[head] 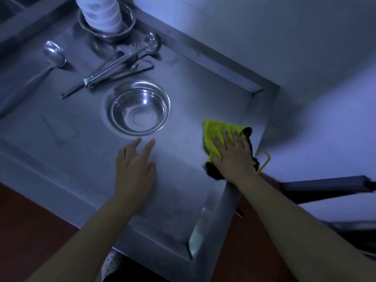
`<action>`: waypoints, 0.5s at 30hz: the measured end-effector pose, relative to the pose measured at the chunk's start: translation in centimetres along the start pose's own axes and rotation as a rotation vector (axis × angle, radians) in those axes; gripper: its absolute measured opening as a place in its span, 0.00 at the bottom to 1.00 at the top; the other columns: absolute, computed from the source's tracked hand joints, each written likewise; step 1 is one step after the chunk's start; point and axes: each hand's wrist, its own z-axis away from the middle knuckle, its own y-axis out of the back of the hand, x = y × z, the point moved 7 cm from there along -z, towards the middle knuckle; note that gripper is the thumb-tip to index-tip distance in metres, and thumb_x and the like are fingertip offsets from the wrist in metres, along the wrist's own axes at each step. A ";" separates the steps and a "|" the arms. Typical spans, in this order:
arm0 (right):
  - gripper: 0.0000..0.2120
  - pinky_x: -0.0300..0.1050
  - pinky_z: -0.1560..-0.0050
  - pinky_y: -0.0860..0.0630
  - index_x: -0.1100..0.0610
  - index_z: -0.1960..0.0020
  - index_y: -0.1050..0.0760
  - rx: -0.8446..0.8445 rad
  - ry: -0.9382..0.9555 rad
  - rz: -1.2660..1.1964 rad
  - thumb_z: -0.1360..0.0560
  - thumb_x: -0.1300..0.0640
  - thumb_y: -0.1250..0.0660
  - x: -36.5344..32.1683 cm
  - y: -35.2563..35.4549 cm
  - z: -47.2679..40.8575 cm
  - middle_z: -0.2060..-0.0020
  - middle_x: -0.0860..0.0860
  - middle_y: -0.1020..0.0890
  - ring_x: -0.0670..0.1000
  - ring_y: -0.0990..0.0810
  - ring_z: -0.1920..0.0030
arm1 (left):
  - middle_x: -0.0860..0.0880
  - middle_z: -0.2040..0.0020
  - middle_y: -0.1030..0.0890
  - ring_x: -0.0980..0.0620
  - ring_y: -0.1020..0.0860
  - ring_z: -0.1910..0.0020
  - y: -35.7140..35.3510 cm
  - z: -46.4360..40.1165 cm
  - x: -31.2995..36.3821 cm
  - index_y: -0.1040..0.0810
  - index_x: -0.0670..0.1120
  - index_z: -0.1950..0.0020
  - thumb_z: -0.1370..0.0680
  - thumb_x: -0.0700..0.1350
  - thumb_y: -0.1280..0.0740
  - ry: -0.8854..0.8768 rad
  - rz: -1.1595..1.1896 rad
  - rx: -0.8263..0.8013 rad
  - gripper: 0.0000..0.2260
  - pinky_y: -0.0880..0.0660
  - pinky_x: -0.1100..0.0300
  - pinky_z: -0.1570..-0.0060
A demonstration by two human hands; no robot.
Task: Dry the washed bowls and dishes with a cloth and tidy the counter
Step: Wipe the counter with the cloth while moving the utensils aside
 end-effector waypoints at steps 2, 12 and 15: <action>0.31 0.62 0.28 0.45 0.50 0.26 0.36 -0.005 -0.007 -0.033 0.26 0.41 0.53 -2.7 -0.1 3.2 0.27 0.58 0.35 0.64 0.39 0.27 | 0.37 0.32 0.31 0.34 0.35 0.37 0.7 0.7 -0.9 0.28 0.45 0.32 0.30 0.35 0.31 -0.035 0.014 -0.013 0.26 0.37 0.42 0.36; 0.27 0.58 0.29 0.42 0.49 0.27 0.35 -0.065 0.053 -0.085 0.25 0.43 0.49 -15.4 -1.2 17.2 0.28 0.56 0.34 0.65 0.38 0.28 | 0.37 0.31 0.32 0.34 0.35 0.36 7.9 5.7 -10.9 0.29 0.45 0.31 0.27 0.36 0.32 -0.069 0.013 -0.031 0.24 0.38 0.41 0.36; 0.28 0.51 0.26 0.59 0.43 0.25 0.54 -0.159 -0.001 -0.234 0.23 0.42 0.52 -18.0 -1.9 18.6 0.24 0.49 0.55 0.59 0.59 0.24 | 0.38 0.32 0.31 0.35 0.35 0.36 10.0 6.8 -14.5 0.28 0.45 0.32 0.27 0.35 0.33 -0.044 0.031 -0.023 0.24 0.37 0.41 0.36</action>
